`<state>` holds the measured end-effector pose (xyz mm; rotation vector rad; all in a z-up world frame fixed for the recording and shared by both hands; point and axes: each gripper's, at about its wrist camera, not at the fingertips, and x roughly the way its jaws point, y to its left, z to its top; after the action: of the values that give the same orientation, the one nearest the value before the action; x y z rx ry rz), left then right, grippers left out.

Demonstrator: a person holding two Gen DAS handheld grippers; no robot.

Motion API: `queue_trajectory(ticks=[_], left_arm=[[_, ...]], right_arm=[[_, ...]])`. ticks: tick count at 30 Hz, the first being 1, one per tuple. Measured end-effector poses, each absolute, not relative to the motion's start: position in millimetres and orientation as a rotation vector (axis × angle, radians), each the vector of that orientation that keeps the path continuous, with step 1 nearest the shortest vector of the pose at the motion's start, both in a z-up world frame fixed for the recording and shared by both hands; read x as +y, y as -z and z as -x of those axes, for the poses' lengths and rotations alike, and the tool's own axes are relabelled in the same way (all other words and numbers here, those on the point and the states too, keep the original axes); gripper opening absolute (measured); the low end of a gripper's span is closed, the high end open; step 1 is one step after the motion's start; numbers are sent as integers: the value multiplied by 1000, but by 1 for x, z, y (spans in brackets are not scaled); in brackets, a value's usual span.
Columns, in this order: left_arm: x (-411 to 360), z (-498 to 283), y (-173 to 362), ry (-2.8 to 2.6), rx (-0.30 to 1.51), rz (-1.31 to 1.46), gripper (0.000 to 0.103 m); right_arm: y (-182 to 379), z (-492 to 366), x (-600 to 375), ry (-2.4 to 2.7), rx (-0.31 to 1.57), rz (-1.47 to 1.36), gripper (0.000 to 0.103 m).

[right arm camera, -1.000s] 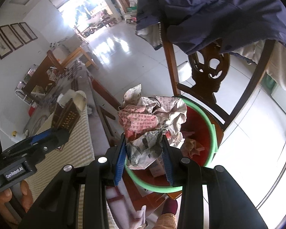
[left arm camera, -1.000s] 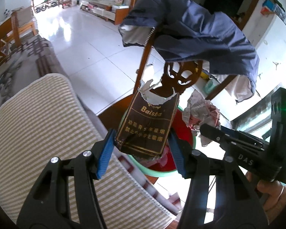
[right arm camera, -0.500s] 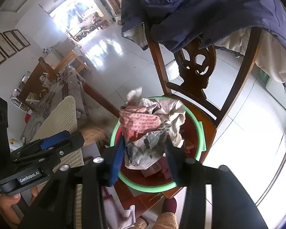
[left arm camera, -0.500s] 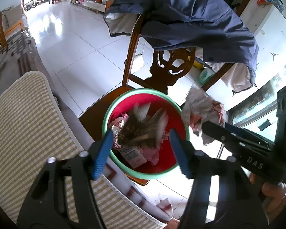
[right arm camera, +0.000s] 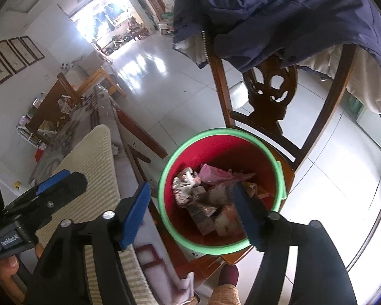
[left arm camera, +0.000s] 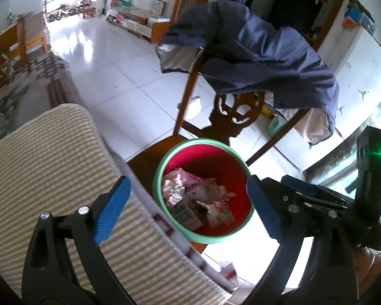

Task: Collect trash

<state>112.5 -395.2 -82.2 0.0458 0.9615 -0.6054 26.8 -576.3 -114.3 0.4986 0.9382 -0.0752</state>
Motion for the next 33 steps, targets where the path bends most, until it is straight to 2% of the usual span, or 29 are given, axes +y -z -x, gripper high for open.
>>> queue_trajectory(ticks=[3,7,15,17,21,25,29,33], left_arm=[[-371,-110,75,564,928,-23,94],[-331,-104,62,519,854,10,96],[-221,-82,32,380,680,73,97],[-187,-79,27,355,673,121,97],[-126,-66,9,243,581,181,98],[-90,-53,-8,179,491,160,98],[-76,-42,-17,144,458,50,98],[-60,-34,-19,151,450,53,98]], right_arm=[[110,-30,-560,62,932,-478,70],[99,-33,-527,57,902,-428,78],[60,-31,-429,46,726,-303,87],[46,-25,-397,58,643,-227,96],[23,-15,-345,51,494,-106,96],[18,-13,-300,20,488,-83,96],[23,-7,-277,-2,506,-139,96],[27,-1,-261,-24,527,-186,96]])
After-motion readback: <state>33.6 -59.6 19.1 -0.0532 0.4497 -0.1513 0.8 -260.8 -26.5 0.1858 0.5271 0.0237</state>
